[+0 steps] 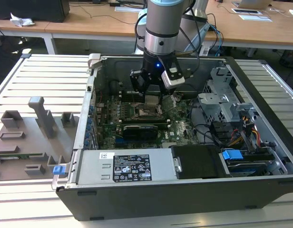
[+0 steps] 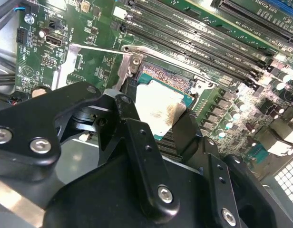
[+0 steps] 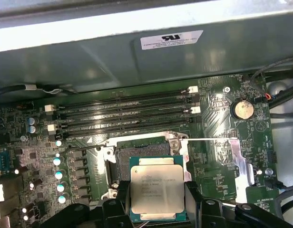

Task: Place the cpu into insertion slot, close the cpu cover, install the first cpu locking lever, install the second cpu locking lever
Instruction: 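Place the cpu into insertion slot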

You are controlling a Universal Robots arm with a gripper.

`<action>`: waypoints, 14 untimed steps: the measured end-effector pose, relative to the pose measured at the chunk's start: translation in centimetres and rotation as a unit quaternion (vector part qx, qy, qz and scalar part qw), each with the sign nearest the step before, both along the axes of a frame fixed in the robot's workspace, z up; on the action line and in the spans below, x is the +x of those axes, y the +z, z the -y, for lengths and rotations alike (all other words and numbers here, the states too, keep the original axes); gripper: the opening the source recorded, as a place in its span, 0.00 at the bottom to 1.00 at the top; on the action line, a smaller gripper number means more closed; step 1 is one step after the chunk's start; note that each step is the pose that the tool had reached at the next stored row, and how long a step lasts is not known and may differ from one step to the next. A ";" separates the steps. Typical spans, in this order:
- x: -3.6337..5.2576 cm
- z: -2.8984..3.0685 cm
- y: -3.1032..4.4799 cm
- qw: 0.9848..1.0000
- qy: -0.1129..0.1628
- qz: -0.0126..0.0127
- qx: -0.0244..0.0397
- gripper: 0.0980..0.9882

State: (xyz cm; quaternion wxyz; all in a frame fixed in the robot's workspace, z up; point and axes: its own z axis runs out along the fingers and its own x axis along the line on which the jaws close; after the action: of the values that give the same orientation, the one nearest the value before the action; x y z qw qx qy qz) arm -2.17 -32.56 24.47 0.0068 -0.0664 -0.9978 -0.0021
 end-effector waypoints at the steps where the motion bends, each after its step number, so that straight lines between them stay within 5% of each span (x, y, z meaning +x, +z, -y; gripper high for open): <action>1: 0.00 0.01 0.00 1.000 -0.008 0.000 -0.001 0.50; 4: 0.00 0.01 -0.01 0.999 -0.041 0.000 -0.001 0.50; 11: 0.00 0.01 -0.06 0.995 -0.102 0.000 -0.002 0.50; 14: 0.00 0.01 -0.08 0.991 -0.130 0.000 -0.003 0.50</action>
State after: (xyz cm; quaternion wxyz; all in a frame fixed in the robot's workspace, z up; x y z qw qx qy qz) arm -2.17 -32.57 24.39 0.0064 -0.1958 -0.9806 -0.0004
